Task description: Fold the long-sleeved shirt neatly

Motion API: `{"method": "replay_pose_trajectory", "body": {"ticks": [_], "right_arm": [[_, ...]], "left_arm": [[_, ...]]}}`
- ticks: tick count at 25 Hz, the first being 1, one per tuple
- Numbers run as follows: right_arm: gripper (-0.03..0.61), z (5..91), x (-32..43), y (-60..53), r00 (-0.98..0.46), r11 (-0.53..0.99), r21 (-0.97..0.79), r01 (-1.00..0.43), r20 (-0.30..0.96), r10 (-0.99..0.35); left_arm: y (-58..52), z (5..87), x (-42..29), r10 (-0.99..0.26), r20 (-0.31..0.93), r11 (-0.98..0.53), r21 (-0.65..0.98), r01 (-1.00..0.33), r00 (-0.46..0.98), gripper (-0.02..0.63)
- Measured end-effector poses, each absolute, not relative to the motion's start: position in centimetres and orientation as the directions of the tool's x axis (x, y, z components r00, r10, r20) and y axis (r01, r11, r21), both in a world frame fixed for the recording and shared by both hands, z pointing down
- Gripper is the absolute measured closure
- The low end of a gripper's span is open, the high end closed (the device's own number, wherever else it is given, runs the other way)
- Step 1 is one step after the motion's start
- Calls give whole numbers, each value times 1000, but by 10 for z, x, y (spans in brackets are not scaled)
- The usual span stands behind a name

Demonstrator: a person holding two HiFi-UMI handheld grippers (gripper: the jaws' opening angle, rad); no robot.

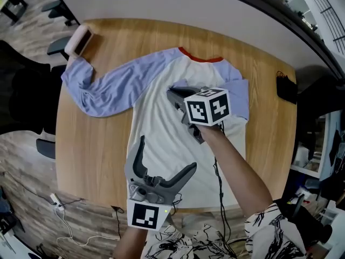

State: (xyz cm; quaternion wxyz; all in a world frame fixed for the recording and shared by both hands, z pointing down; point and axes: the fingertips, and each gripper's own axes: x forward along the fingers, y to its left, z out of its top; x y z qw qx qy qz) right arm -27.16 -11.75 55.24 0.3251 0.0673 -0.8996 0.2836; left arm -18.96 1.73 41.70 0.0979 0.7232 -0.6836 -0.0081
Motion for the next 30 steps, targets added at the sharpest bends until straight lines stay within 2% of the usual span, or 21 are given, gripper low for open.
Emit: {"method": "replay_pose_trajectory", "body": {"ticks": [2, 3, 4, 5, 6, 8, 13, 15, 17, 21, 22, 24, 30], "right_arm": [[520, 562, -282, -105, -771, 888, -396, -236, 632, 76], [439, 566, -287, -97, -764, 920, -352, -173, 638, 101], [295, 568, -291, -87, -754, 946, -308, -100, 644, 130], [256, 567, -293, -79, -747, 964, -264, -34, 647, 151], [256, 564, -294, -75, -748, 975, -223, 9, 646, 155], [261, 556, -292, -78, -769, 985, -172, 11, 628, 118], [272, 555, -270, -128, -780, 977, -103, -186, 620, -84], [281, 560, -263, -143, -777, 959, -134, -249, 619, -115], [333, 566, -264, -150, -790, 924, -240, -297, 605, -97], [396, 573, -271, -166, -795, 846, -379, -376, 601, -85], [430, 576, -272, -170, -783, 834, -388, -393, 617, -82], [562, 581, -274, -174, -762, 818, -401, -413, 644, -69], [563, 545, -270, -148, -810, 796, -438, -417, 577, -108]], "left_arm": [[25, 409, -197, -994, 96, -36, 132, -991, 48, 66], [28, 405, -200, -996, 83, -34, 124, -992, 45, 66], [30, 401, -203, -997, 70, -33, 118, -992, 42, 66], [32, 399, -206, -997, 61, -31, 115, -993, 39, 66], [33, 397, -208, -998, 54, -29, 112, -993, 36, 66], [36, 395, -211, -998, 47, -28, 110, -994, 33, 66], [37, 392, -213, -999, 37, -28, 117, -993, 33, 66], [39, 392, -213, -999, 33, -30, 121, -992, 35, 66], [40, 390, -214, -999, 27, -32, 125, -992, 36, 66], [43, 388, -219, -999, 18, -36, 116, -993, 39, 66], [44, 388, -221, -999, 18, -36, 115, -993, 38, 66], [45, 388, -225, -999, 18, -31, 118, -993, 33, 66], [49, 385, -238, -1000, 7, -20, 126, -992, 21, 66]]}}
